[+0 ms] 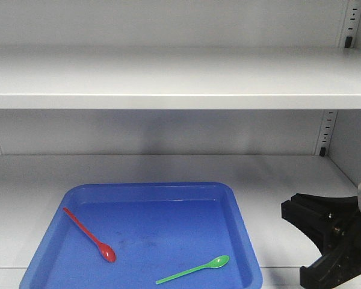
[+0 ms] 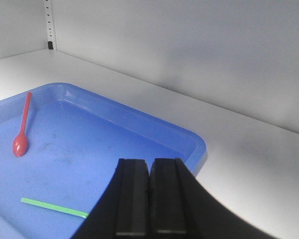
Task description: Sort red and green spoons into left cabinet
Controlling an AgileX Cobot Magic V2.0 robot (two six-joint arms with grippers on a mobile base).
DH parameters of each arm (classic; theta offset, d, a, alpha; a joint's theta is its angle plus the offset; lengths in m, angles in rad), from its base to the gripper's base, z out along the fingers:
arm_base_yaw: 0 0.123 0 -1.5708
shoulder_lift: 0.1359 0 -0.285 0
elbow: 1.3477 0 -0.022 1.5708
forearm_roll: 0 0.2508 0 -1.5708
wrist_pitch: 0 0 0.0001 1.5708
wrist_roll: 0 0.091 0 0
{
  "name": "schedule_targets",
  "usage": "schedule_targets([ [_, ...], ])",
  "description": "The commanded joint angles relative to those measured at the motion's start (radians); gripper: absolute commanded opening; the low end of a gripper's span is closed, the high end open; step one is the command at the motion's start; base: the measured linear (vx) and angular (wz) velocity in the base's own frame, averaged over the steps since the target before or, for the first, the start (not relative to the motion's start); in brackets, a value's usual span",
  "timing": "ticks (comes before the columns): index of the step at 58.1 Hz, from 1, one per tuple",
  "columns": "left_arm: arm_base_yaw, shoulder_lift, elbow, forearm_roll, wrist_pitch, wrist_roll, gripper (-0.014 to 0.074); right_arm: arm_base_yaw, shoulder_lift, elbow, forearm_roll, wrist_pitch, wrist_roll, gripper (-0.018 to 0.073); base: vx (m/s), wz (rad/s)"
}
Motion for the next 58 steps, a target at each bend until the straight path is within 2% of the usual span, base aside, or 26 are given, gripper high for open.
schedule_targets([
  [1,0.000,-0.022,-0.001,-0.008,-0.088,-0.001,0.0000,-0.001,-0.013,-0.030,0.088,-0.009,-0.028,-0.0004,0.00,0.00],
  [5,0.000,-0.022,-0.001,-0.008,-0.088,-0.001,0.0000,-0.001,-0.013,-0.023,0.206,-0.005,-0.152,-0.0004,0.00,0.00],
  [8,0.000,-0.022,-0.001,-0.008,-0.088,-0.001,0.0000,-0.001,-0.013,-0.007,0.353,-0.008,-0.322,-0.0004,0.00,0.00],
  [13,0.000,-0.022,-0.001,-0.008,-0.088,-0.001,0.0000,0.002,-0.023,0.036,0.733,0.019,-0.696,-0.0004,0.00,0.00],
  [15,0.000,-0.022,-0.001,-0.008,-0.088,-0.001,0.0000,0.014,-0.032,0.047,0.890,0.053,-0.815,-0.0004,0.00,0.00],
  [17,0.000,-0.022,-0.001,-0.008,-0.088,-0.001,0.0000,0.034,-0.053,0.057,1.074,0.139,-1.024,-0.0004,0.00,0.00],
  [24,0.000,-0.021,-0.001,-0.008,-0.088,-0.001,0.0000,0.058,-0.113,0.062,1.492,0.321,-1.428,-0.0004,0.00,0.00],
  [29,0.000,-0.021,-0.001,-0.008,-0.088,-0.001,0.0000,0.056,-0.157,0.062,1.704,0.423,-1.669,-0.0004,0.00,0.00],
  [36,0.000,-0.021,-0.001,-0.008,-0.088,-0.001,0.0000,0.056,-0.261,0.062,1.870,0.507,-1.894,-0.0004,0.00,0.00],
  [41,0.000,-0.021,-0.001,-0.008,-0.088,-0.001,0.0000,0.048,-0.350,0.093,1.943,0.520,-1.983,-0.0004,0.00,0.00],
  [47,0.000,-0.021,-0.001,-0.008,-0.088,-0.001,0.0000,0.010,-0.453,0.196,1.983,0.466,-1.963,-0.0004,0.00,0.00],
  [53,0.000,-0.021,-0.001,-0.008,-0.088,-0.001,0.0000,-0.029,-0.565,0.333,1.961,0.393,-1.830,-0.0004,0.00,0.00],
  [58,0.000,-0.021,-0.001,-0.008,-0.088,-0.001,0.0000,-0.053,-0.670,0.447,1.867,0.367,-1.673,-0.0004,0.00,0.00],
])
